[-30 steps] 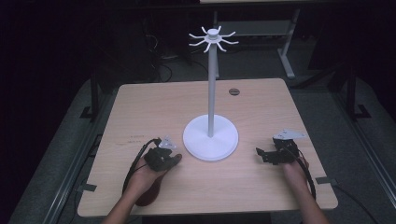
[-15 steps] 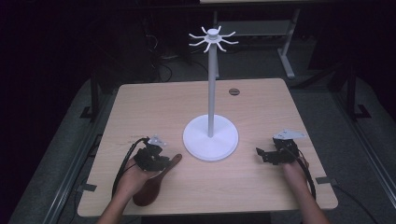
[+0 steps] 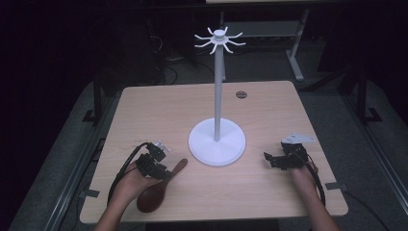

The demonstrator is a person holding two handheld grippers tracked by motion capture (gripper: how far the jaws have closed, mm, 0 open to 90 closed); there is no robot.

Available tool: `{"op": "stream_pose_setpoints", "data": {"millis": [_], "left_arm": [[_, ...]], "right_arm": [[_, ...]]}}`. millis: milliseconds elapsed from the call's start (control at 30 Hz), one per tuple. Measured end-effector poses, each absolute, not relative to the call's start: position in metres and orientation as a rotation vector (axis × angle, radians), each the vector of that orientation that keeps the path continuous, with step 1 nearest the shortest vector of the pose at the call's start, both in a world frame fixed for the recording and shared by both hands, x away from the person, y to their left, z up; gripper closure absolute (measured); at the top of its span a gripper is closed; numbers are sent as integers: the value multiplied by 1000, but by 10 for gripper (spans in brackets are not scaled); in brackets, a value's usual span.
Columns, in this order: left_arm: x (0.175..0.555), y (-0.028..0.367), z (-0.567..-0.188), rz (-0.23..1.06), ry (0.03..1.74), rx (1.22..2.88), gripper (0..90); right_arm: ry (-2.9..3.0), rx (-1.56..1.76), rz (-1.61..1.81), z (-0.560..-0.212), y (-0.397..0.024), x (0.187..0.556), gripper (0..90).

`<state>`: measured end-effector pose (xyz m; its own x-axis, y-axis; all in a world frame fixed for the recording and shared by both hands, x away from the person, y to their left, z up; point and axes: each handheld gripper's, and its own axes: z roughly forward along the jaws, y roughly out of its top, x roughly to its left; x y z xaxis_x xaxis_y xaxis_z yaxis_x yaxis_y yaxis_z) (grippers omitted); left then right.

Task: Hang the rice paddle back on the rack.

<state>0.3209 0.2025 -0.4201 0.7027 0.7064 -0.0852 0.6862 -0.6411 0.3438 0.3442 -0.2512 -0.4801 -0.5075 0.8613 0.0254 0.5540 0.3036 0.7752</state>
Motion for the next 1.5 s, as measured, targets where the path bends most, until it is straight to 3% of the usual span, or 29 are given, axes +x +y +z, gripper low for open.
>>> {"op": "stream_pose_setpoints", "data": {"millis": [667,1500], "left_arm": [[333,173,-431,89,1106,2741,653],[329,172,-433,121,1164,2715,758]], "right_arm": [[2183,1264,1053,-480,-251,344,132],[2186,1258,1050,-480,-251,344,132]]}}
